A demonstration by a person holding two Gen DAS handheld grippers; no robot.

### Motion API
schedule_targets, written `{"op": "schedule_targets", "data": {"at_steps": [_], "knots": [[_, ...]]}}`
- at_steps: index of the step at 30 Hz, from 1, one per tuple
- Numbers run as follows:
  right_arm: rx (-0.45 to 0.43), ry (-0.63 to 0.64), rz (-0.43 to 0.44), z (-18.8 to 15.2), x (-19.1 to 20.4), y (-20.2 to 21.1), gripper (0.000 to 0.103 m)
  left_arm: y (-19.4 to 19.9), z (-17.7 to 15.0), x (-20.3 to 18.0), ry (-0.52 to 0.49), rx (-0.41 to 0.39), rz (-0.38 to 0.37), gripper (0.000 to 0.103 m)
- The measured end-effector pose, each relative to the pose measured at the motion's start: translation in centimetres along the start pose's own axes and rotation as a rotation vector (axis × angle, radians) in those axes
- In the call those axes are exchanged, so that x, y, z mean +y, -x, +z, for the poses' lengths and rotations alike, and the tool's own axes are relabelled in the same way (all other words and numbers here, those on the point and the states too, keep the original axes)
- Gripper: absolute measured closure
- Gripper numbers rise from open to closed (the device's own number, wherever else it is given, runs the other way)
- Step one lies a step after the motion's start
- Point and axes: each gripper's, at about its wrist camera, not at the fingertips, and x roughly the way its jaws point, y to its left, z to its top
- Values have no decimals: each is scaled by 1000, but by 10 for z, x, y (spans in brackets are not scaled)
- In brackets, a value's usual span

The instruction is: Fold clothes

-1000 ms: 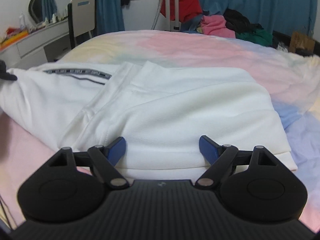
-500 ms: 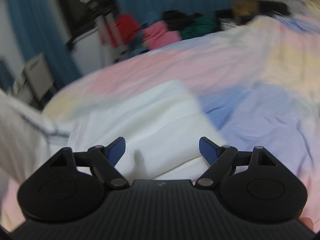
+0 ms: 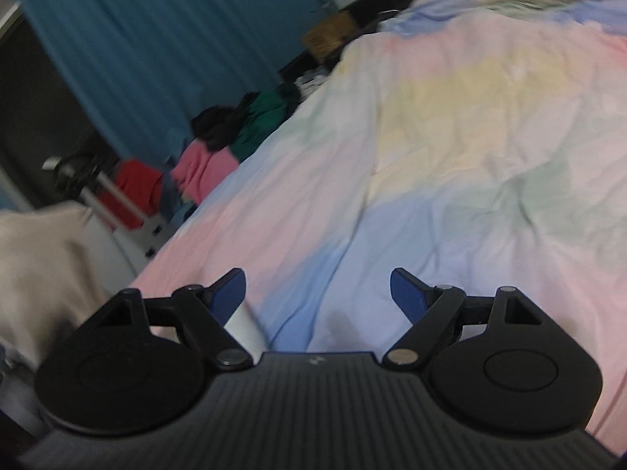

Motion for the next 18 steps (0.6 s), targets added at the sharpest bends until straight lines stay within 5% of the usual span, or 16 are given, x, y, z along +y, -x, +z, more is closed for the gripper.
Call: {"op": "schedule_targets", "data": {"at_steps": [3, 6, 8, 10, 13, 18], "knots": [[18, -27, 6, 1, -5, -7, 20, -9, -8, -54, -141, 23, -87, 83], [48, -49, 45, -1, -6, -11, 20, -11, -8, -62, -185, 14, -86, 79], [60, -62, 72, -2, -6, -12, 20, -17, -2, -58, -161, 54, -106, 58], [101, -76, 113, -5, -5, -14, 19, -24, 2, -54, -168, 112, -111, 27], [166, -98, 174, -10, -2, -19, 19, -20, -1, -41, -193, 140, -154, 17], [273, -134, 277, -18, 3, -27, 19, 8, -57, 29, -242, 156, -121, 14]]}}
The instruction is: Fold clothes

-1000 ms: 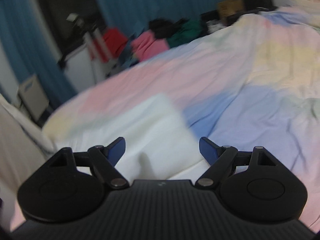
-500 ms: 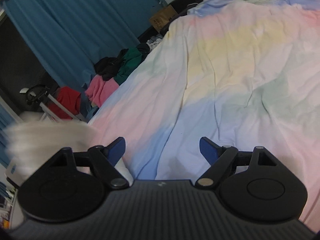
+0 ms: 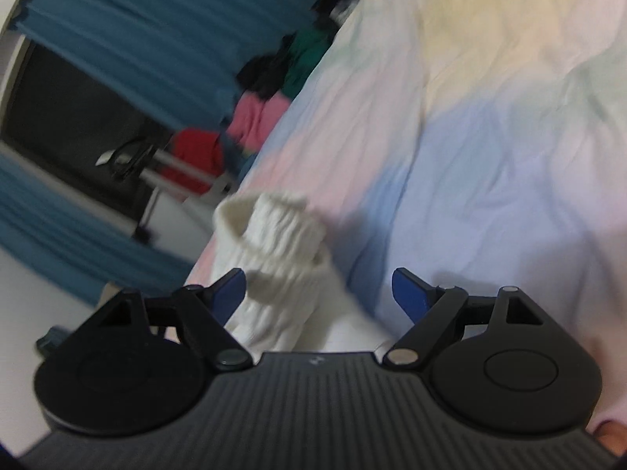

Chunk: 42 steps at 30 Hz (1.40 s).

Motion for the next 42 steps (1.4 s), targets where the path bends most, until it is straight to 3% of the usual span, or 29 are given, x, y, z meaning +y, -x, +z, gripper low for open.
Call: {"op": "schedule_targets", "data": {"at_steps": [4, 6, 8, 11, 12, 13, 14, 16, 18, 22, 27, 32, 35, 38, 42], "knots": [[29, 9, 20, -6, 6, -11, 18, -1, -44, 58, 79, 70, 71, 12], [49, 20, 30, -8, 10, -19, 18, -7, -60, 92, 210, 107, 82, 10], [84, 42, 44, -9, 16, -31, 18, -16, -68, 121, 351, 146, 106, 14], [90, 104, 8, -13, 27, -44, 19, -13, -80, 151, 503, 150, 87, 16], [85, 128, -9, -14, 31, -48, 19, -14, -81, 155, 529, 146, 81, 21], [72, 153, -26, -14, 33, -50, 19, -11, -80, 159, 532, 133, 75, 29], [58, 178, -43, -15, 34, -51, 28, -3, -80, 155, 505, 111, 75, 34], [44, 187, -38, -16, 33, -48, 47, 13, -79, 149, 450, 69, 75, 56], [31, 193, -31, -17, 32, -44, 59, 24, -78, 137, 373, 22, 86, 65], [-14, 208, -14, -19, 29, -26, 66, 55, -77, 111, 321, -10, 37, 82], [-21, 196, -31, -27, 21, -15, 66, 70, -90, 97, 247, 45, -56, 89], [37, 31, -70, -26, -12, -22, 51, 83, -112, 78, 190, 128, -120, 89], [50, 22, -80, -27, -15, -24, 41, 80, -116, 84, 242, 148, -139, 88], [62, 12, -105, -29, -19, -28, 18, 84, -122, 91, 303, 164, -165, 88], [69, 0, -104, -33, -22, -34, 15, 82, -124, 99, 338, 174, -175, 86]]}}
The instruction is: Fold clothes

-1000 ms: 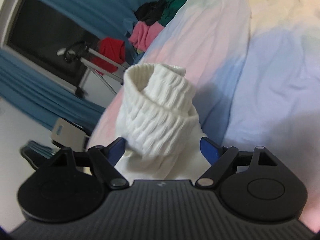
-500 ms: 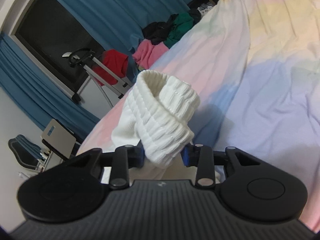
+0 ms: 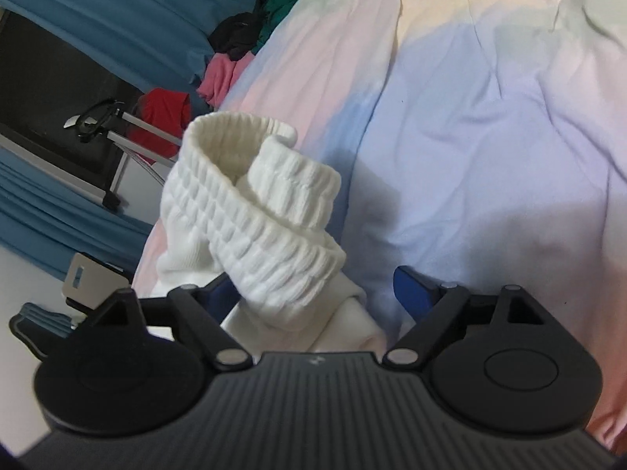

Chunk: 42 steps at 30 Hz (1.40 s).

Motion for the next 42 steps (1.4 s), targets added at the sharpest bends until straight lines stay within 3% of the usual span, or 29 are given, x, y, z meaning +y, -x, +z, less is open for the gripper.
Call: {"op": "schedule_targets", "data": {"at_steps": [4, 9, 11, 14, 15, 17, 20, 21, 22, 24, 28, 32, 33, 35, 36, 38, 42], "knots": [[69, 34, 93, -6, 12, -8, 15, 3, -1, 4, 33, 9, -7, 86], [16, 125, 239, -14, 37, 17, 14, 2, -3, 16, 98, 23, -24, 86], [8, 99, 251, -13, 33, 18, 14, 2, -3, 21, 127, 26, -35, 85], [44, 32, 175, -11, 20, 0, 15, 4, -3, 25, 146, 28, -50, 84], [68, 37, 130, -13, 17, -9, 24, 6, -3, 27, 154, 28, -56, 82], [85, 90, 69, -17, 19, -18, 33, 10, -3, 33, 188, 26, -81, 79], [40, 142, 48, -20, 27, -8, 54, 19, 0, 54, 313, 13, -149, 73], [23, 159, 42, -21, 30, -4, 60, 16, -4, 63, 383, 19, -171, 64], [7, 176, 36, -22, 33, 0, 63, 12, -8, 71, 453, 25, -193, 46], [-24, 185, 35, -23, 35, 7, 69, 6, -15, 88, 593, 37, -238, 23], [-68, 216, 24, -25, 44, 12, 72, -8, -31, 122, 872, 61, -326, 13], [-107, 275, 23, -27, 54, 14, 73, -22, -47, 155, 1148, 88, -412, 16], [-110, 275, 27, -26, 55, 14, 73, -30, -51, 155, 1181, 118, -411, 20], [-113, 273, 33, -26, 56, 14, 73, -42, -55, 157, 1233, 133, -487, 20], [-112, 271, 35, -26, 56, 14, 73, -45, -55, 158, 1249, 142, -527, 14], [-109, 266, 39, -26, 55, 15, 73, -48, -56, 159, 1261, 154, -567, 13], [-116, 274, 42, -29, 58, 17, 73, -49, -53, 161, 1212, 175, -551, 25]]}}
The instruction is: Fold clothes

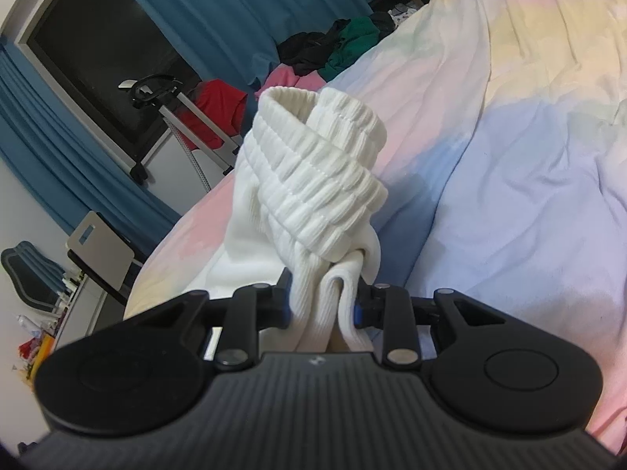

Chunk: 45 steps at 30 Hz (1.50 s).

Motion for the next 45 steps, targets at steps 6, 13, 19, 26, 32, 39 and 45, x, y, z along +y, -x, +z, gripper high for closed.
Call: {"op": "schedule_targets", "data": {"at_steps": [6, 13, 19, 26, 32, 39, 45], "knots": [[-34, 12, 21, -1, 11, 16, 74, 25, -1, -17, -76, -53, -15, 53], [-67, -43, 93, 24, 29, 62, 75, 69, -2, -63, -116, -105, -125, 64], [-107, -83, 76, 81, 23, 90, 76, 35, -5, -153, -207, -60, -141, 66], [-168, -144, 11, 187, -29, 67, 76, -102, 15, -286, -293, 31, -128, 67], [-203, -209, -46, 267, -88, 22, 76, -226, 2, -370, -377, 20, -140, 68], [-220, -230, -110, 279, -151, -24, 76, -307, -25, -325, -467, 81, -84, 67], [-87, -246, -217, 183, -178, -28, 76, -317, -43, -242, -540, 182, -19, 67]]}}
